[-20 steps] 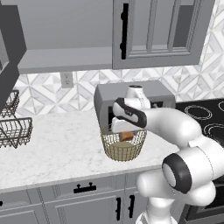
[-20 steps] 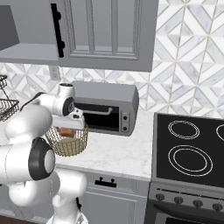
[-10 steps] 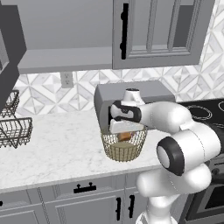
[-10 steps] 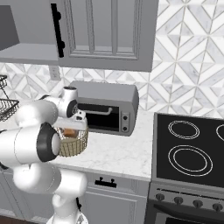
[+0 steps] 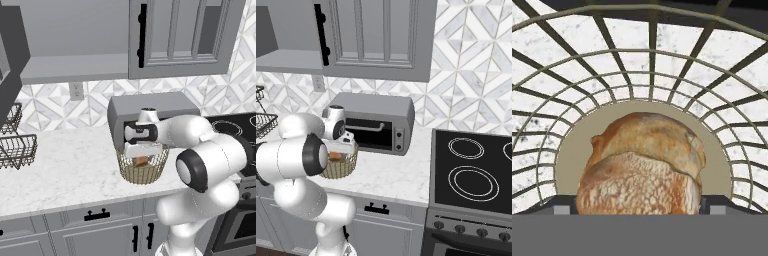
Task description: Open the cabinet, pick up the bread from the cabinet and place it in the basket. Then move the basket to the dining counter.
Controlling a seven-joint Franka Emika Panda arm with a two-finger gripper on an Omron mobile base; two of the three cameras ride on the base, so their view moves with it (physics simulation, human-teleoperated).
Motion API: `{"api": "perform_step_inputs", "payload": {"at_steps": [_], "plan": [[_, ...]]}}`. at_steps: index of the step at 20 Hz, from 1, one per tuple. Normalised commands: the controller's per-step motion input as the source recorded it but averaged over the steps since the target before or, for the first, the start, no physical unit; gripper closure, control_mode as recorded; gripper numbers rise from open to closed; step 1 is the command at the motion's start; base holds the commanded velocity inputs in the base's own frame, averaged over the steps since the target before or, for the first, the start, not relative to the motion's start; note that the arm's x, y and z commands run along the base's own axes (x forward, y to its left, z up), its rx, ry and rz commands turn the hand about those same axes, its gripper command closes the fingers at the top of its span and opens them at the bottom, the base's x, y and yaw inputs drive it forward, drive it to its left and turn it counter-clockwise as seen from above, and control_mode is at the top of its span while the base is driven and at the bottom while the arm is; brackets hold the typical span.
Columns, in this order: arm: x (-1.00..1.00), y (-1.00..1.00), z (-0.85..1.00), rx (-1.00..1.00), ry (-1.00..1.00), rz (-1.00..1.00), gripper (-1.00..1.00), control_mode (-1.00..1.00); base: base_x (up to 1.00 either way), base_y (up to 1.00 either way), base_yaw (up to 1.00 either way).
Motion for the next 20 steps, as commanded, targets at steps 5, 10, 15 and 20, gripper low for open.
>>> {"api": "perform_step_inputs", "payload": {"at_steps": [5,10,15,20], "plan": [[-0.06,0.01,0.01,0.00,-0.03,0.00,-1.00,-1.00,0.00,0.00,0.00],[-0.18,0.08,0.12,0.00,-0.03,0.00,-1.00,-1.00,0.00,0.00,0.00],[-0.25,0.04,0.23,0.00,-0.05,0.00,-1.00,-1.00,0.00,0.00,0.00],[-0.30,0.00,0.37,0.00,-0.02,-0.02,-1.00,-1.00,0.00,0.00,0.00]]}}
